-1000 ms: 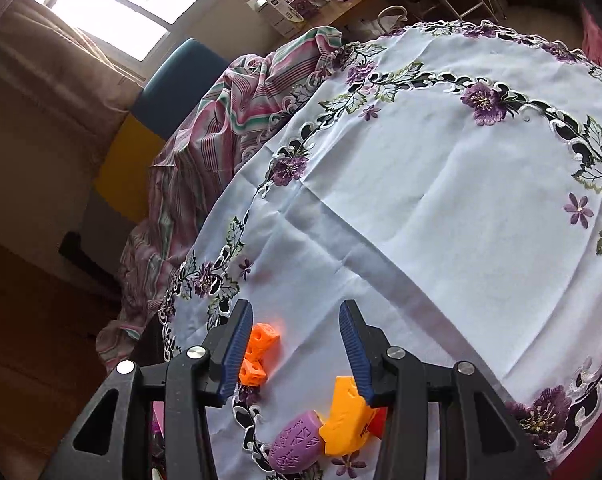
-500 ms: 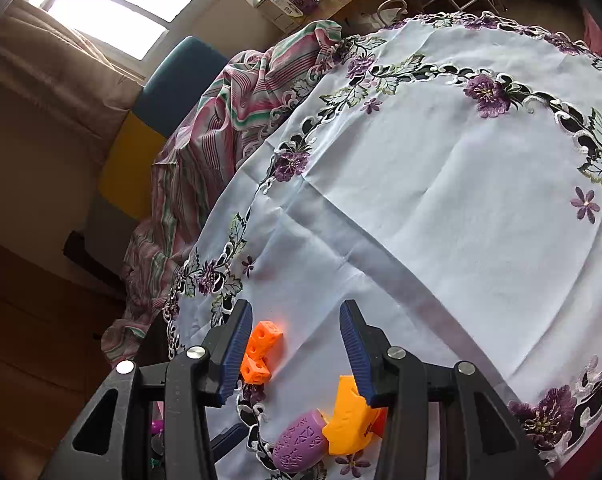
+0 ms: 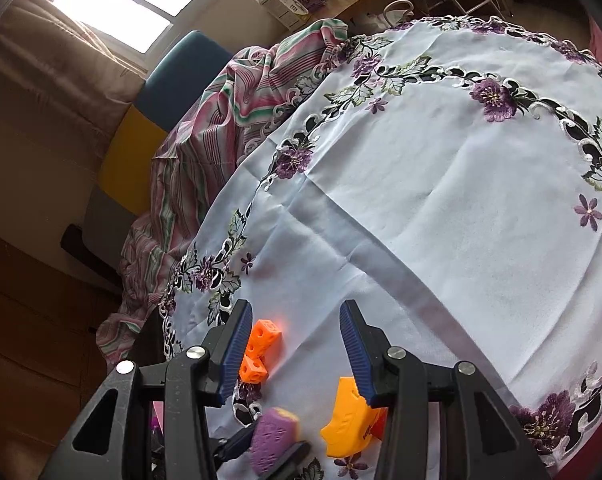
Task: Organize rigid objects
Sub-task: 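Grasp the purple egg-shaped toy with the left gripper, then grasp the orange blocks with the right gripper while the left gripper holds the purple egg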
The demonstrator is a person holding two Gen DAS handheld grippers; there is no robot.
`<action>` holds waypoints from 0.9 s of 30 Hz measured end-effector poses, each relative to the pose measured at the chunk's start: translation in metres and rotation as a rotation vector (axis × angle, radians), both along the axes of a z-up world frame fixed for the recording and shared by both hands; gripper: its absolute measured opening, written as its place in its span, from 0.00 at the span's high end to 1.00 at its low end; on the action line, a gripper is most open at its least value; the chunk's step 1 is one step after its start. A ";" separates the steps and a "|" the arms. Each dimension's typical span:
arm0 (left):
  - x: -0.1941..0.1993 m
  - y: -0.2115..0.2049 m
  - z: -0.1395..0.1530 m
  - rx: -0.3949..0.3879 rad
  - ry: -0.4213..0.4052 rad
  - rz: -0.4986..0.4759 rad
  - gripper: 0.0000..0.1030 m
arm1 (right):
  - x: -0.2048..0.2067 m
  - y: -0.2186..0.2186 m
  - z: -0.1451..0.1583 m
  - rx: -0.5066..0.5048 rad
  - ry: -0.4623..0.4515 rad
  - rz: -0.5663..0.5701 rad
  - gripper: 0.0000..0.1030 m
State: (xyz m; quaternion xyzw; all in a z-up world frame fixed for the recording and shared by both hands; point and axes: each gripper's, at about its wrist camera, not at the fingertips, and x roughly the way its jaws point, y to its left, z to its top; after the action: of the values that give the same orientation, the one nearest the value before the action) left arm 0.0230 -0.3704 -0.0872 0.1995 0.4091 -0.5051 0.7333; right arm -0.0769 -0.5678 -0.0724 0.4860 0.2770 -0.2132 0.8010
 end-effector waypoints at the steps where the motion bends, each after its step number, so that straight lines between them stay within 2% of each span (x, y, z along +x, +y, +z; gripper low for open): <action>1: 0.002 0.006 0.003 -0.010 0.006 0.032 0.57 | 0.001 0.001 0.000 0.000 0.004 0.004 0.55; 3: 0.009 0.028 0.007 -0.026 0.006 0.148 0.57 | 0.002 0.001 -0.001 -0.002 0.008 0.009 0.55; 5: 0.013 0.050 0.007 -0.012 -0.024 0.270 0.57 | 0.004 0.002 -0.001 -0.001 0.013 0.019 0.55; 10: 0.016 0.065 -0.021 0.064 -0.046 0.370 0.57 | 0.014 0.010 -0.001 -0.026 0.042 0.077 0.55; 11: 0.017 0.067 -0.029 0.051 -0.049 0.382 0.57 | 0.016 0.012 -0.001 -0.032 0.049 0.091 0.55; 12: 0.013 0.068 -0.030 0.030 -0.093 0.383 0.57 | 0.018 0.014 -0.001 -0.039 0.056 0.101 0.55; 14: 0.004 0.065 -0.035 0.039 -0.175 0.372 0.56 | 0.023 0.018 0.000 -0.059 0.070 0.125 0.55; 15: 0.002 0.065 -0.036 0.031 -0.185 0.379 0.56 | 0.024 0.020 0.000 -0.066 0.074 0.133 0.55; 19: 0.007 0.069 -0.037 0.011 -0.163 0.378 0.56 | 0.032 0.029 0.002 -0.103 0.098 0.180 0.55; 23: 0.004 0.068 -0.039 -0.004 -0.191 0.370 0.56 | 0.042 0.039 0.002 -0.145 0.130 0.242 0.55; 27: 0.005 0.072 -0.039 -0.022 -0.173 0.371 0.56 | 0.054 0.052 0.000 -0.173 0.167 0.316 0.55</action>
State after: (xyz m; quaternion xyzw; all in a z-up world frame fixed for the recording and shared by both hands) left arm 0.0282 -0.2982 -0.1259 0.1554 0.3689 -0.3470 0.8482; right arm -0.0227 -0.5154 -0.0727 0.3464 0.3958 -0.1475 0.8376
